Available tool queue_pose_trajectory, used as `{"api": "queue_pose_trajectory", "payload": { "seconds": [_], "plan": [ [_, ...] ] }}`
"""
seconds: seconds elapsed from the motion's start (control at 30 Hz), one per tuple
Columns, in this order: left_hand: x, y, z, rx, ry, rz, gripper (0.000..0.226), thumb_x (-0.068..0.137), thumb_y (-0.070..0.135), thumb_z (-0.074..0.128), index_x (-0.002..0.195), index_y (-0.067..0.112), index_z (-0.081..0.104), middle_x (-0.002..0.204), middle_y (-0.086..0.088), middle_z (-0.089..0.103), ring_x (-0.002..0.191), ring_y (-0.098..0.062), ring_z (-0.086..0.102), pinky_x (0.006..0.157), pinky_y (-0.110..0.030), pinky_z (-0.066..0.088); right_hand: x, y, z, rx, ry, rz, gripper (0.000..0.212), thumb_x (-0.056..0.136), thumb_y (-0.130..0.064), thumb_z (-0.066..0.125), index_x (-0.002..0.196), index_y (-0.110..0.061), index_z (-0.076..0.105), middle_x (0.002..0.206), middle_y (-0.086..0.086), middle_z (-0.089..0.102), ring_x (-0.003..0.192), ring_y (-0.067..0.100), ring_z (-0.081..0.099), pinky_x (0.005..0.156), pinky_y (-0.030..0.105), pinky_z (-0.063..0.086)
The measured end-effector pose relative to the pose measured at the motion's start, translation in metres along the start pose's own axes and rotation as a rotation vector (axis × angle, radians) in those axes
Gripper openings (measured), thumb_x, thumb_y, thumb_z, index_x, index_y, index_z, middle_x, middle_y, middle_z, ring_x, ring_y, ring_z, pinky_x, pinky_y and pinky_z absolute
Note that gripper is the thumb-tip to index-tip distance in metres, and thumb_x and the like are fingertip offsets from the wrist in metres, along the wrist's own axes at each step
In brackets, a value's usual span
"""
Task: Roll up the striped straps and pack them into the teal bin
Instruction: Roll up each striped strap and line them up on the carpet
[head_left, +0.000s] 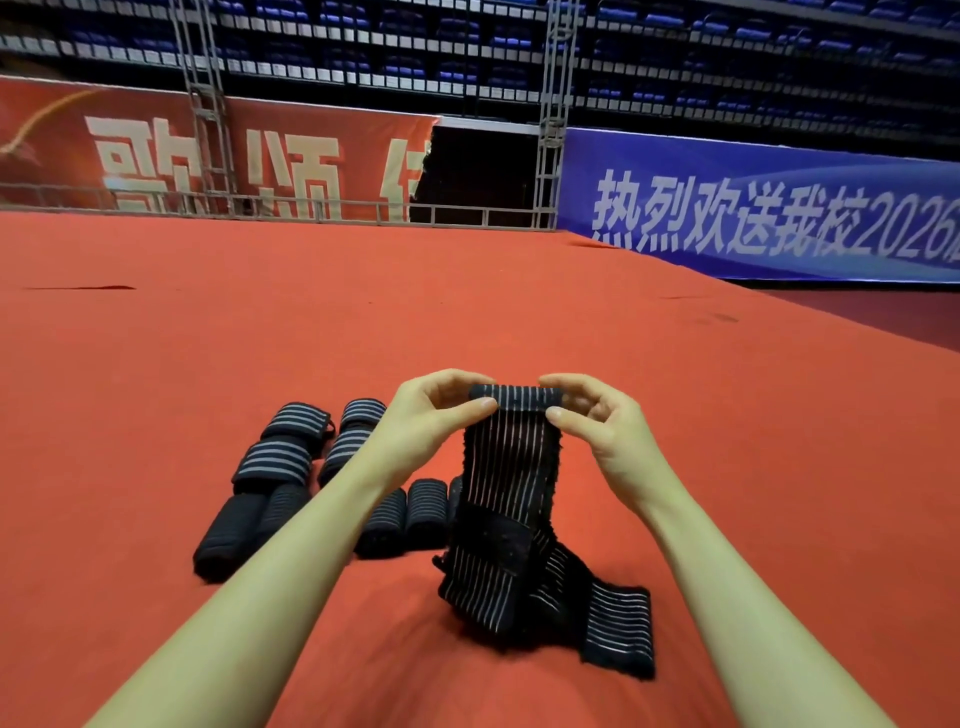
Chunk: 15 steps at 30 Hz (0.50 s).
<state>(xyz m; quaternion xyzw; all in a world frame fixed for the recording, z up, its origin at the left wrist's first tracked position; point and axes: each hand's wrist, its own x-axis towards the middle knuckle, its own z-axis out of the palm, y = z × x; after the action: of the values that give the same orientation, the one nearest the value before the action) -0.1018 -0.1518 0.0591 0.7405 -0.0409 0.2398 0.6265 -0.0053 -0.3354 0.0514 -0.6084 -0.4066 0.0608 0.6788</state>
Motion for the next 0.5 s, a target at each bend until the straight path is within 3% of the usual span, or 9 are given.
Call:
{"api": "queue_pose_trajectory", "payload": {
  "seconds": [0.23, 0.4, 0.5],
  "plan": [
    [0.009, 0.006, 0.001, 0.170, -0.013, 0.104, 0.018, 0.090, 0.003, 0.061, 0.093, 0.021, 0.059, 0.080, -0.009, 0.063, 0.066, -0.005, 0.056, 0.062, -0.017, 0.043, 0.007, -0.002, 0.009, -0.070, 0.114, -0.094, 0.030, 0.089, 0.010, 0.054, 0.095, -0.017, 0.065, 0.084, -0.004, 0.068, 0.082, 0.007, 0.062, 0.077, 0.018, 0.048],
    [0.026, 0.026, 0.001, 0.147, -0.009, 0.175, 0.022, 0.091, 0.001, 0.059, 0.092, 0.023, 0.057, 0.080, -0.016, 0.061, 0.069, -0.013, 0.055, 0.065, -0.023, 0.043, 0.025, -0.026, 0.011, -0.104, 0.115, -0.171, 0.028, 0.093, 0.007, 0.050, 0.095, -0.018, 0.062, 0.076, 0.007, 0.060, 0.070, 0.008, 0.056, 0.068, 0.015, 0.046],
    [0.033, 0.041, 0.001, 0.131, -0.054, 0.198, 0.019, 0.094, 0.003, 0.055, 0.094, 0.023, 0.055, 0.081, -0.020, 0.060, 0.070, -0.019, 0.055, 0.065, -0.025, 0.044, 0.035, -0.042, 0.008, -0.067, 0.132, -0.212, 0.030, 0.091, 0.011, 0.049, 0.092, -0.015, 0.063, 0.072, -0.005, 0.065, 0.070, 0.006, 0.059, 0.069, 0.015, 0.047]
  ]
}}
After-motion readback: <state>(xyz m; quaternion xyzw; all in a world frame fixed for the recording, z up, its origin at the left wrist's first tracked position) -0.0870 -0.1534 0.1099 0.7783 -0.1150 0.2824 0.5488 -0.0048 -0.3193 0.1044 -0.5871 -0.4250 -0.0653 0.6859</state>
